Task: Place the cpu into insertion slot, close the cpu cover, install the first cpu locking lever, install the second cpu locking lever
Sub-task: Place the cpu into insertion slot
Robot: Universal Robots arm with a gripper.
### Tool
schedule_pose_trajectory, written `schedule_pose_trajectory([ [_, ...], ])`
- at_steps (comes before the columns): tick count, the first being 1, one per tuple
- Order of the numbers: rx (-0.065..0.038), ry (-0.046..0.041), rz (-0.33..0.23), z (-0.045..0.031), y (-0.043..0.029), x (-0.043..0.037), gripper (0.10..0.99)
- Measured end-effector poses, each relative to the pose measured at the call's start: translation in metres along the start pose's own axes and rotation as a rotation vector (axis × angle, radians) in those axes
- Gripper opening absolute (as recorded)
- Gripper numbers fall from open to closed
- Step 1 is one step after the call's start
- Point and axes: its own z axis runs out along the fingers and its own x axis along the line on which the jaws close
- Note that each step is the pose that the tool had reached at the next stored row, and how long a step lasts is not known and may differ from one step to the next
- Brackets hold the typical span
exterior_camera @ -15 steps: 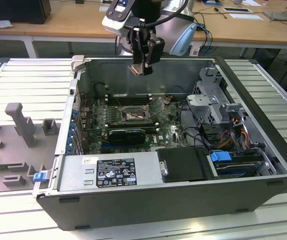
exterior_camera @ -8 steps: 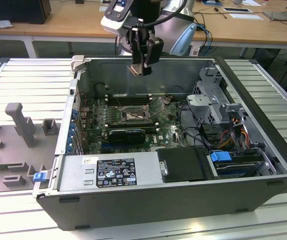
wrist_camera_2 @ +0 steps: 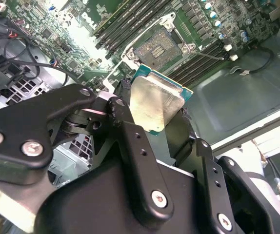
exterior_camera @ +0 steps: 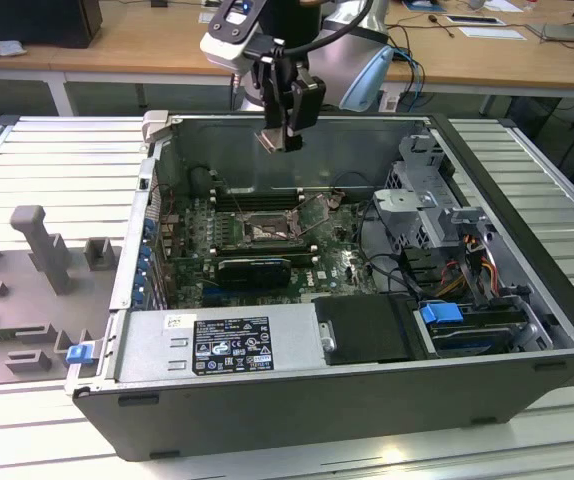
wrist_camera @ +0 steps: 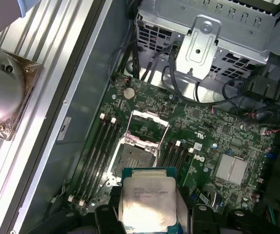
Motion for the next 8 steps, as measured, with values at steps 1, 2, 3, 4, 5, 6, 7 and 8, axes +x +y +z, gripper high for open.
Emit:
schedule_pose_trajectory([
  [1,0.0,-0.0008,0.007,0.0,0.0,0.0,0.525],
  [2,0.0,-0.0015,0.013,0.0,0.0,0.0,0.525],
  [3,0.0,-0.0024,0.024,0.0,0.0,0.0,0.525],
  [4,-0.001,-0.0034,0.035,0.0,0.0,0.0,0.525],
  [5,-0.001,-0.0045,0.048,0.0001,0.0,0.0,0.525],
  [6,-0.001,-0.0056,0.06,0.0001,0.0,0.0,0.525],
  [7,-0.001,-0.0067,0.073,0.0001,0.0,0.0,0.525],
  [8,-0.002,-0.0084,0.092,0.0001,0.0,0.0,0.525],
])
